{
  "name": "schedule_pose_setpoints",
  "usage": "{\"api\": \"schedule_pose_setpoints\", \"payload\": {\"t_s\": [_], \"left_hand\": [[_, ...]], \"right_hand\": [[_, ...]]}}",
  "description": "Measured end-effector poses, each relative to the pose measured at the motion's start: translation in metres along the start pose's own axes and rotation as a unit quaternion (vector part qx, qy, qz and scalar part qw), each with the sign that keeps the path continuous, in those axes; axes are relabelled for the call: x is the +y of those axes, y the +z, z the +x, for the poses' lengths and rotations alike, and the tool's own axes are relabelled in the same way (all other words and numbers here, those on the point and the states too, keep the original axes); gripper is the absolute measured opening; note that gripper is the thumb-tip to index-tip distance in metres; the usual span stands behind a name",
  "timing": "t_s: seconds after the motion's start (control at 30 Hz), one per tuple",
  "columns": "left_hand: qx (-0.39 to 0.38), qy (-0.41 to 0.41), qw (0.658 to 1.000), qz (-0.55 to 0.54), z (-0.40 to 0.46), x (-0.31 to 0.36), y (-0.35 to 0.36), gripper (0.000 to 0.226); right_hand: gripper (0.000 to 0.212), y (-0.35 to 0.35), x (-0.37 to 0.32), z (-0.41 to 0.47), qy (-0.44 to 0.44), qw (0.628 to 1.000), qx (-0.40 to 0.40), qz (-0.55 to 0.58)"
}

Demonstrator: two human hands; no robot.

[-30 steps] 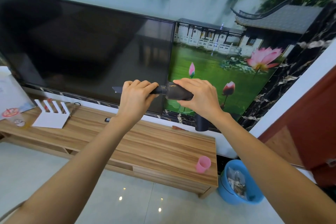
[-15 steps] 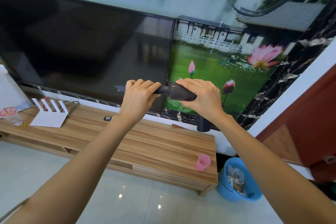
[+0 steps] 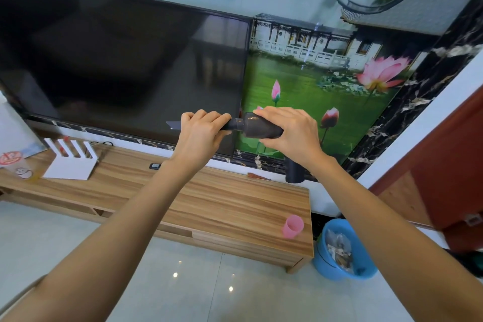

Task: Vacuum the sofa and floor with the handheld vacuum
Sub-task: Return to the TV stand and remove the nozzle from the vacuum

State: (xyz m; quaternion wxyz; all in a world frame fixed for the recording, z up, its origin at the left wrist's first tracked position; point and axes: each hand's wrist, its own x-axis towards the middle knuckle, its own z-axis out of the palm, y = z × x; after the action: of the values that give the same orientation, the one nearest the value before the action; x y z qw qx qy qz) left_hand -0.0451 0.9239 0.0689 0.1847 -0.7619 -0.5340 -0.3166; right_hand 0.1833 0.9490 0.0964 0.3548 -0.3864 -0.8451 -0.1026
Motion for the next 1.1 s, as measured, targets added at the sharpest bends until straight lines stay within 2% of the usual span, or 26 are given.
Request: {"api": "schedule_pose_setpoints", "payload": {"t_s": [0.3,0.47,0.53,0.57,0.6,0.67,0.7,0.77,0.9,1.1], "left_hand": [[-0.032,0.017,0.999,-0.033,-0.006,-0.003,0.005,0.034],[-0.026,0.019,0.999,-0.043,-0.012,-0.004,0.007,0.027],[-0.056,0.028,0.997,-0.050,-0.009,0.003,0.008,0.029],[-0.064,0.018,0.996,-0.052,-0.009,0.002,0.007,0.032],[-0.070,-0.026,0.996,-0.057,-0.010,-0.009,0.005,0.033],[-0.057,-0.158,0.984,-0.064,-0.021,-0.052,-0.004,0.035],[-0.033,-0.191,0.980,-0.052,-0.032,-0.077,-0.010,0.036],[-0.001,-0.157,0.988,-0.015,-0.046,-0.091,-0.012,0.033],[-0.045,-0.072,0.996,-0.018,-0.026,-0.039,0.006,0.025],[-0.029,-0.058,0.998,-0.018,-0.027,-0.028,0.010,0.022]], "right_hand": [[0.060,0.003,-0.004,-0.009,0.022,0.999,-0.021,0.016],[0.061,0.000,-0.002,-0.014,0.039,0.999,-0.029,0.018],[0.060,0.001,-0.008,-0.015,0.040,0.998,-0.046,0.017],[0.059,0.000,-0.009,-0.016,0.044,0.997,-0.055,0.016],[0.059,-0.003,-0.004,-0.018,0.060,0.996,-0.058,0.010],[0.058,-0.019,0.024,-0.032,0.140,0.989,-0.049,-0.025],[0.058,-0.031,0.040,-0.042,0.183,0.981,-0.044,-0.041],[0.059,-0.045,0.056,-0.052,0.223,0.973,-0.044,-0.033],[0.061,-0.023,0.021,-0.046,0.196,0.977,-0.086,0.025],[0.059,-0.017,0.013,-0.044,0.183,0.980,-0.080,0.018]]}}
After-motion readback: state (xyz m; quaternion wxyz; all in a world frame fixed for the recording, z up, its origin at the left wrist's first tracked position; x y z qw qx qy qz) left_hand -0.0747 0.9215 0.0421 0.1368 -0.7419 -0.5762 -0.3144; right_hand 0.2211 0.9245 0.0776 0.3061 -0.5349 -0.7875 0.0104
